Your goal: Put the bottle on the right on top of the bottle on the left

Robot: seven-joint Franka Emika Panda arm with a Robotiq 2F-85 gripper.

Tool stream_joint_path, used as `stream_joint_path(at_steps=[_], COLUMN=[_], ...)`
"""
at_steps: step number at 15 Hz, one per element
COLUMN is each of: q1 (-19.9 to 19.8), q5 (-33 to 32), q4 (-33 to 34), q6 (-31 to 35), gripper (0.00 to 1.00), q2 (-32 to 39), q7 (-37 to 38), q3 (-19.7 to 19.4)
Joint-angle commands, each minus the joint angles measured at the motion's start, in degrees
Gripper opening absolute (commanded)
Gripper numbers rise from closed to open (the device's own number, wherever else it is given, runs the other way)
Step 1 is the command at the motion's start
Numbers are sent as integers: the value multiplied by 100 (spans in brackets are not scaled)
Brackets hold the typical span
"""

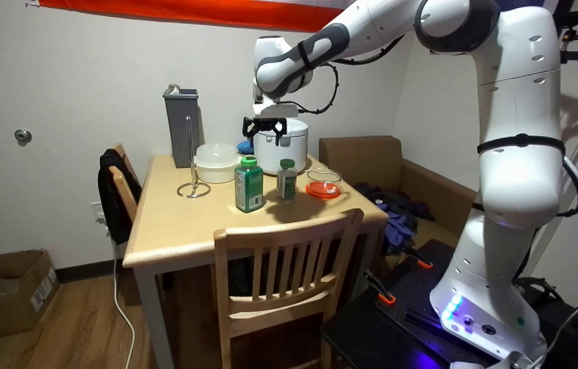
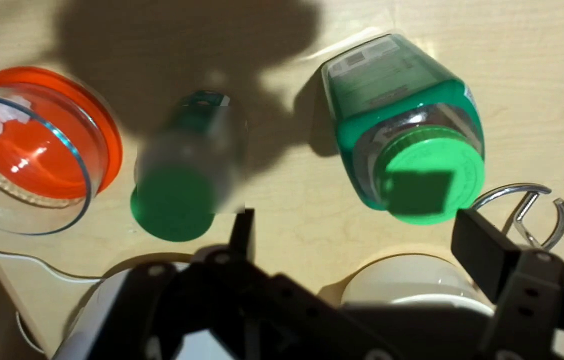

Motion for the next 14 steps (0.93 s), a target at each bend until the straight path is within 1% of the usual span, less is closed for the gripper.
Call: stream_joint_path(at_steps=[1, 3, 4, 5, 6, 8, 9, 14], q1=[-205, -311, -409, -298, -334, -303, -243, -283], q5=[417, 691, 1123, 723, 908, 940, 734, 175], q4=[-149, -248, -306, -61, -74, -81, -19, 180], q6=[104, 113, 75, -5, -4, 15, 17, 47], gripper=[100, 100, 100, 100, 100, 100, 100, 100], q2=[-89, -133, -200, 0, -1, 24, 142, 576], q7=[165, 108, -88, -32, -64, 35, 303, 987], q3=[-70, -72, 59, -79, -57, -53, -160, -544])
